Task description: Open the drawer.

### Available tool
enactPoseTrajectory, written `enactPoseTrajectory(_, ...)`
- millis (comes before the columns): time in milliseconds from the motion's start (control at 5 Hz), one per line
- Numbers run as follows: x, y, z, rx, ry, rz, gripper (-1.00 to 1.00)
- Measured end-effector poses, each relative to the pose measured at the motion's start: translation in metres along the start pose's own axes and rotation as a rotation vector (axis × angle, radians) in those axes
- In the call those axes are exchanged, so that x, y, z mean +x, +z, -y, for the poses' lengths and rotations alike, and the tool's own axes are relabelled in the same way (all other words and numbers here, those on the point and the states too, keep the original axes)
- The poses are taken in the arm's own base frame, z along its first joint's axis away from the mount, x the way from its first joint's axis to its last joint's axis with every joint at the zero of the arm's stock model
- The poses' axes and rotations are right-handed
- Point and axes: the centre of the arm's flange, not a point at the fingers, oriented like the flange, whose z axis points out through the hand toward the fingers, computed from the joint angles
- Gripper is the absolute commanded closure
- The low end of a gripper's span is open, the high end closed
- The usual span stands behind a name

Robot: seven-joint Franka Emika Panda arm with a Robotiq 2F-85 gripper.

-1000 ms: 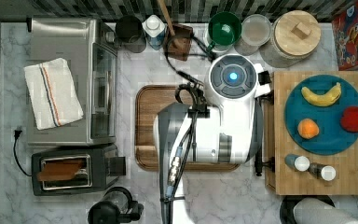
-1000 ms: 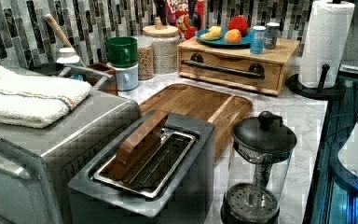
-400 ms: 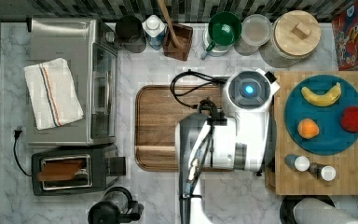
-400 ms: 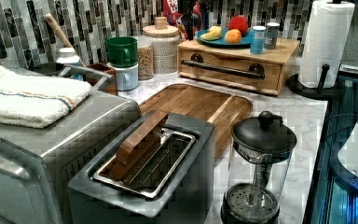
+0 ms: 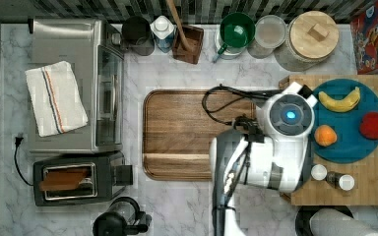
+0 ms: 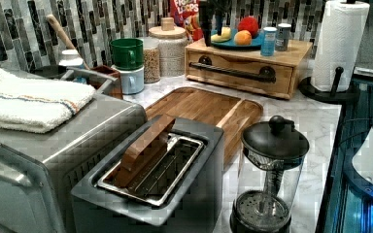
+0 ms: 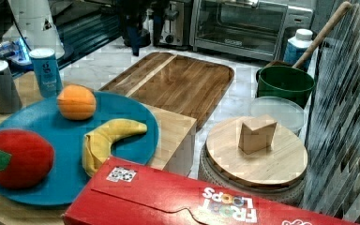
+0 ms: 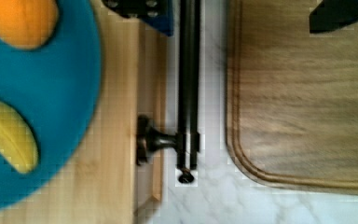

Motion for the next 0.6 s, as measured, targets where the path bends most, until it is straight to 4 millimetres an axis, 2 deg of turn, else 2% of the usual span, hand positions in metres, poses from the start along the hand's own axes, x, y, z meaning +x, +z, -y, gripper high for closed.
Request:
enactPoseTrajectory(200, -0.014, 0.0129, -0.02, 0.014, 0.025, 0.024, -1.0)
enactPoseTrajectory(400, -0.0157, 0.0188, -0.0272, 0.007, 0.035, 0.003, -1.0)
enactPoseTrajectory(600, -0.0058, 0.0178, -0.0233, -0.009, 0.024, -0.065, -1.0)
